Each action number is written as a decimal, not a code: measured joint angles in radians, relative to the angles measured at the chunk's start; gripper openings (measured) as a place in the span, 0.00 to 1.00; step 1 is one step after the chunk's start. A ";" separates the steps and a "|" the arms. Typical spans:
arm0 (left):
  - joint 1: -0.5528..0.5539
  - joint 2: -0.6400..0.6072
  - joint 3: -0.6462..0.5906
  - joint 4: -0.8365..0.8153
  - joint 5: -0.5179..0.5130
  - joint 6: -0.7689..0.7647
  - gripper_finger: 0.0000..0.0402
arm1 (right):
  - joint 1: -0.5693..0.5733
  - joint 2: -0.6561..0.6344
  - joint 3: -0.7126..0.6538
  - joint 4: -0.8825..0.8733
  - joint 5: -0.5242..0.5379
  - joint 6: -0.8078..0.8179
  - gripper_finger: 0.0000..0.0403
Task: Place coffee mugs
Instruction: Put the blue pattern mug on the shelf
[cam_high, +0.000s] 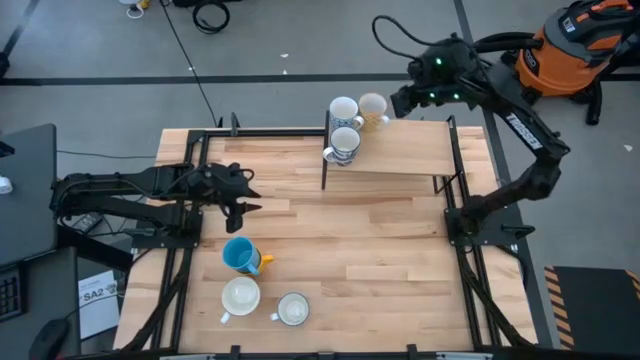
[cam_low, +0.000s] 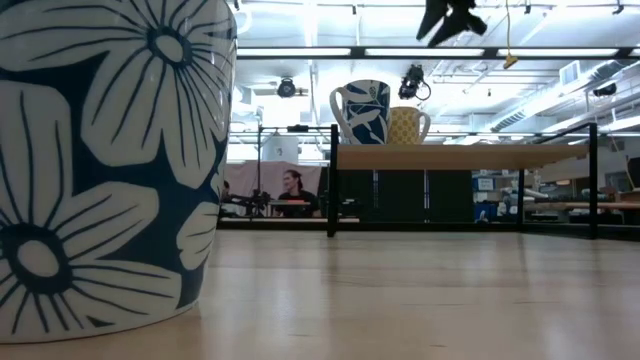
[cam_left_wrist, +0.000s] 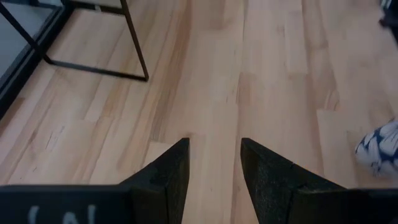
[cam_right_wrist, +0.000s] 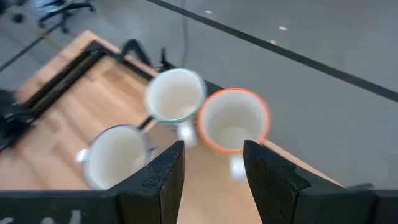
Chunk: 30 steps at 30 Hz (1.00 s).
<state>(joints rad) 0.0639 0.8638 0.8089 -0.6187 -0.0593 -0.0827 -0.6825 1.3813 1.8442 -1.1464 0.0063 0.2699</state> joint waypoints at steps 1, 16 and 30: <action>0.000 0.000 0.000 0.014 0.000 -0.012 0.37 | 0.022 -0.007 0.000 0.000 0.001 0.000 0.42; -0.043 0.116 0.060 0.231 0.123 -0.090 0.37 | 0.412 -0.035 -0.049 -0.049 0.294 0.025 0.42; -0.214 0.455 0.406 0.056 0.125 -0.117 0.37 | 0.648 -0.100 -0.284 -0.050 0.423 0.165 0.42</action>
<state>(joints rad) -0.1506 1.3189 1.2147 -0.5631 0.0662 -0.2002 -0.0343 1.2815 1.5602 -1.1964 0.4293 0.4353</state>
